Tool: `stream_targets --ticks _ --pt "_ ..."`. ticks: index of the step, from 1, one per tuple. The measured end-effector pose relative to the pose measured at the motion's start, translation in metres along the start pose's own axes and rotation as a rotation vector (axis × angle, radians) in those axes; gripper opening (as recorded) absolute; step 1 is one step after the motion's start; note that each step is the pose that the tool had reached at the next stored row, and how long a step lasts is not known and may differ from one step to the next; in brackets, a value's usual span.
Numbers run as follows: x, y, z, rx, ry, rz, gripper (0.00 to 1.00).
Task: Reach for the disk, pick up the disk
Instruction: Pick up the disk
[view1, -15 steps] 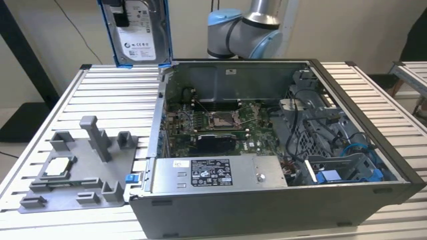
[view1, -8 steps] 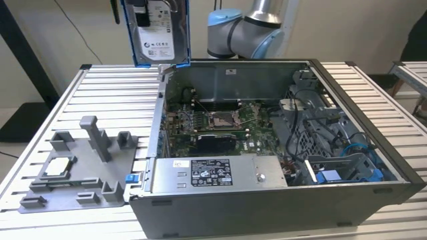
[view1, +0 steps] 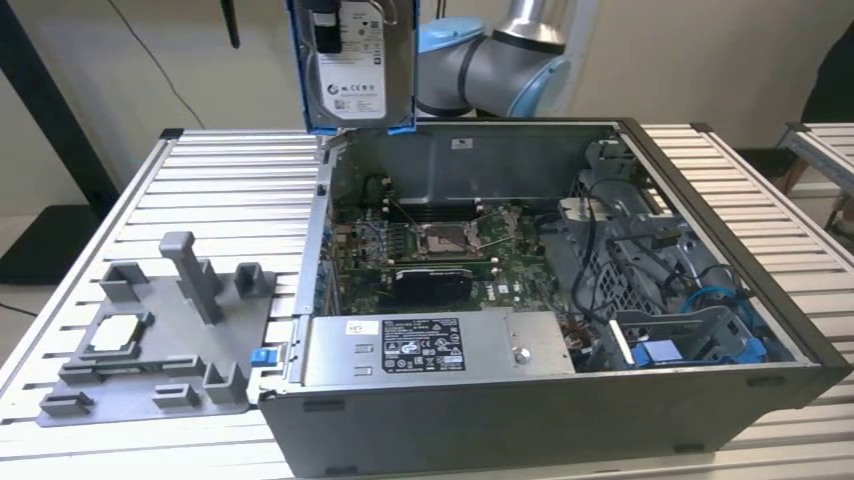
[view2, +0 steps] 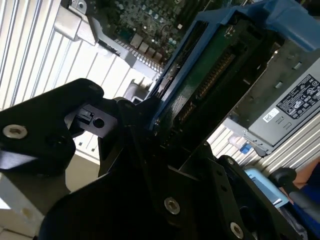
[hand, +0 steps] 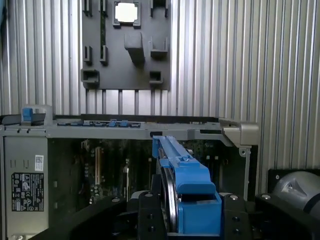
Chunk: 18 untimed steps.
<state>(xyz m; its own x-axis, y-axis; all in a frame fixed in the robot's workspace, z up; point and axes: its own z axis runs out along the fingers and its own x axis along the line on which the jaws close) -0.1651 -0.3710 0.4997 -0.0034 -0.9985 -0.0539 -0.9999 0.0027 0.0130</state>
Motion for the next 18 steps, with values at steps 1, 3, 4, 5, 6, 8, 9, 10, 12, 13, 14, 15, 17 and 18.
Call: stream_targets --ticks 1,3,4,5,6,8,9,10,12,13,14,15,17,18 --pt "0.0 -0.0045 -0.0001 -0.0003 0.0 0.0 0.0" --pt "0.0 -0.0135 -0.0002 -0.0008 0.0 0.0 0.0" --pt "0.0 -0.0182 -0.0002 -0.0011 0.0 0.0 0.0" --pt "-0.0001 -0.0227 -0.0003 -0.0013 0.0 0.0 0.0" --pt "-0.0001 -0.0272 -0.0004 -0.0014 0.0 0.0 0.0" --pt "-0.0001 -0.0361 -0.0005 -0.0017 0.0 0.0 0.0" --pt "-0.0001 -0.0407 -0.0006 -0.002 0.0 0.0 0.0" --pt "-0.0001 -0.0455 -0.0006 -0.0022 0.0 0.0 0.0" --pt "-0.0001 -0.0544 -0.0007 -0.0025 0.0 0.0 0.0" --pt "-0.0001 -0.0589 -0.0008 -0.0028 0.0 0.0 0.0" --pt "-0.0001 -0.0634 -0.0008 -0.0029 0.0 0.0 0.0" --pt "-0.0001 -0.0677 -0.0009 -0.003 0.0 0.0 0.0" --pt "-0.0001 -0.0768 -0.001 -0.0033 0.0001 0.0 0.0" --pt "-0.0001 -0.081 -0.0011 -0.0034 0.0 0.0 0.0"
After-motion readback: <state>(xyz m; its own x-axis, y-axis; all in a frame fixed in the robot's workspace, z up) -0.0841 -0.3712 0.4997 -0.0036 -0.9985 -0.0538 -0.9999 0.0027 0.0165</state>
